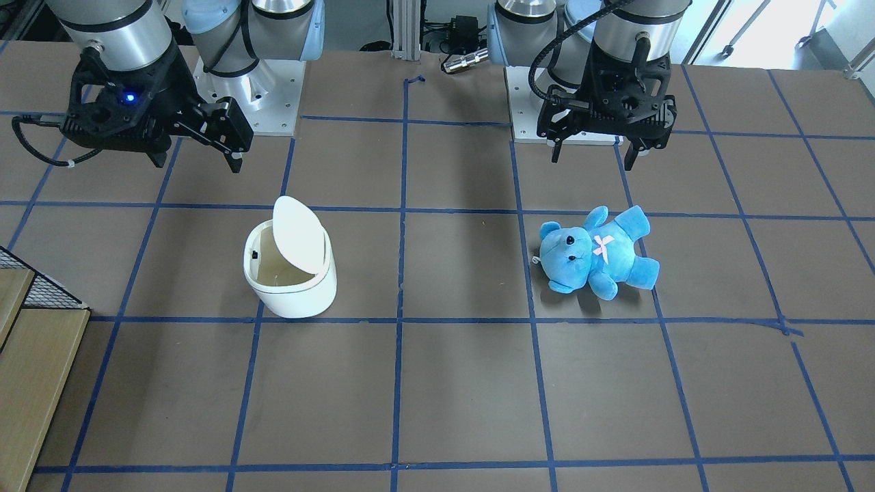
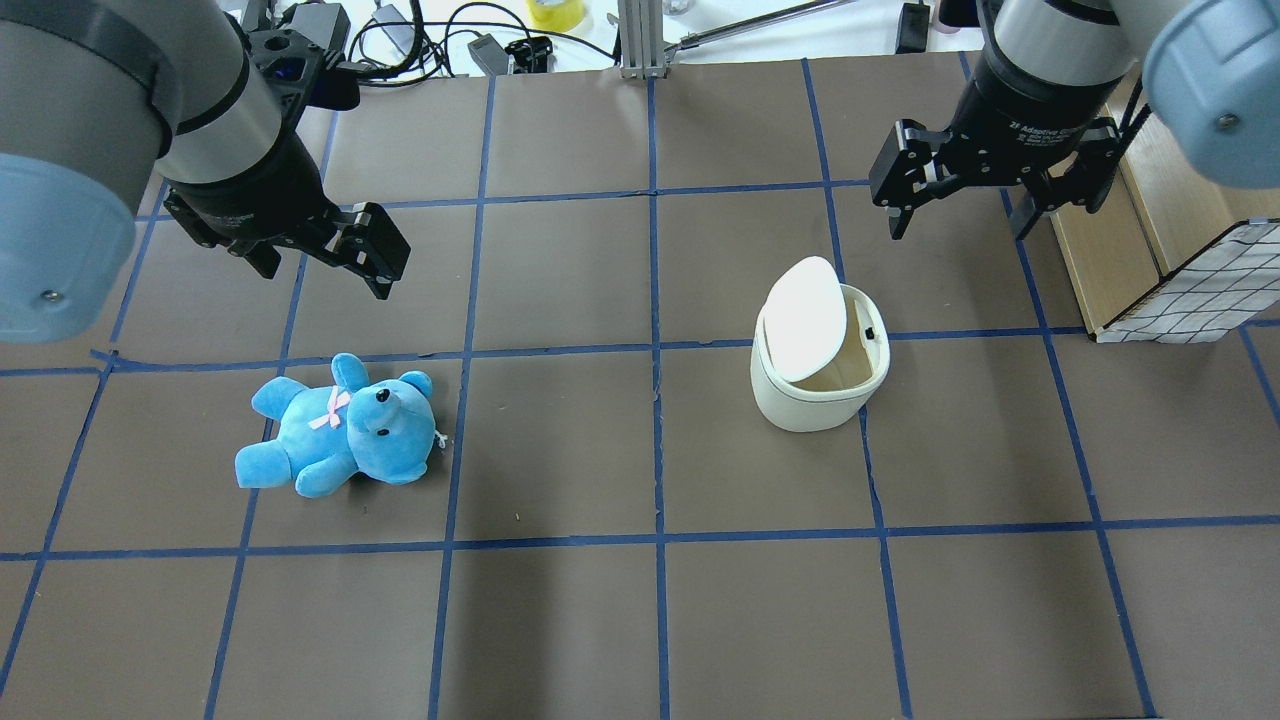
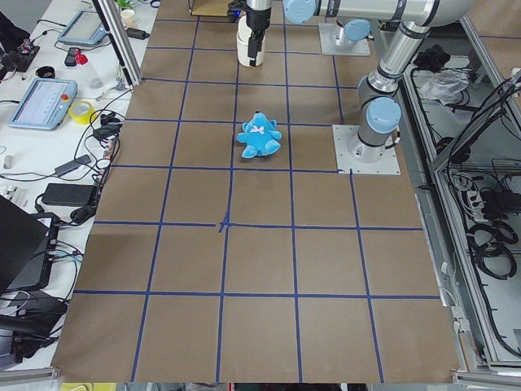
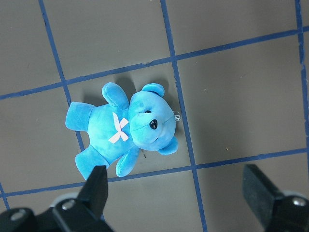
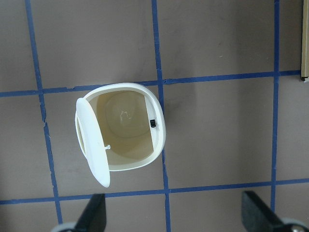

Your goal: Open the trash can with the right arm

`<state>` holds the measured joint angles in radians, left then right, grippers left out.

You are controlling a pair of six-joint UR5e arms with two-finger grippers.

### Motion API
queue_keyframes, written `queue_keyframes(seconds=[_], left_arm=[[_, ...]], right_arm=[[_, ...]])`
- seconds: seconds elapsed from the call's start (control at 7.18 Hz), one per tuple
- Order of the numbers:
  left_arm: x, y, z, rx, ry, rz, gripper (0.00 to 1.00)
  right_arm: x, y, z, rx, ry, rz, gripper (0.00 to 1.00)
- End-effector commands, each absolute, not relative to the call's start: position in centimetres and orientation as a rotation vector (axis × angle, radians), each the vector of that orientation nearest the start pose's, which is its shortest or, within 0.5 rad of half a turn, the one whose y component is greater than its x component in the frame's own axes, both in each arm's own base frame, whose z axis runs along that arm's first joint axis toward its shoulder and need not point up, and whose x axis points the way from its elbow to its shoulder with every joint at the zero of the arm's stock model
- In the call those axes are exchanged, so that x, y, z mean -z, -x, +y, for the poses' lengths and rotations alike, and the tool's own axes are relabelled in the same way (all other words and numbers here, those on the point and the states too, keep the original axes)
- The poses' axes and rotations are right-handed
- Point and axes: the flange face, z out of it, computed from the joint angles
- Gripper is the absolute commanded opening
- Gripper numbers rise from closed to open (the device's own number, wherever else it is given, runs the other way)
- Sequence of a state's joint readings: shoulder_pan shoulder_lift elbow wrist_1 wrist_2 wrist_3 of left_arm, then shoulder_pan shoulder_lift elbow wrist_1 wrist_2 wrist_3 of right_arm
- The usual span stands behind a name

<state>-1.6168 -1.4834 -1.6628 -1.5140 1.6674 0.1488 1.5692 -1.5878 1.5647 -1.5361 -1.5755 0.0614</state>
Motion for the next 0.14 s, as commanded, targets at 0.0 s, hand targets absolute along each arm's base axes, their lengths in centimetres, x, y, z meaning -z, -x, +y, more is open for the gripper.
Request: queue_keyframes(seconds=[0.0], left_arm=[[-49.03, 14.47, -45.36, 0.072, -0.292, 3.028, 1.0]], right_arm=[[-49.52, -13.21, -48.44, -0.017, -0.099, 3.145, 1.0]])
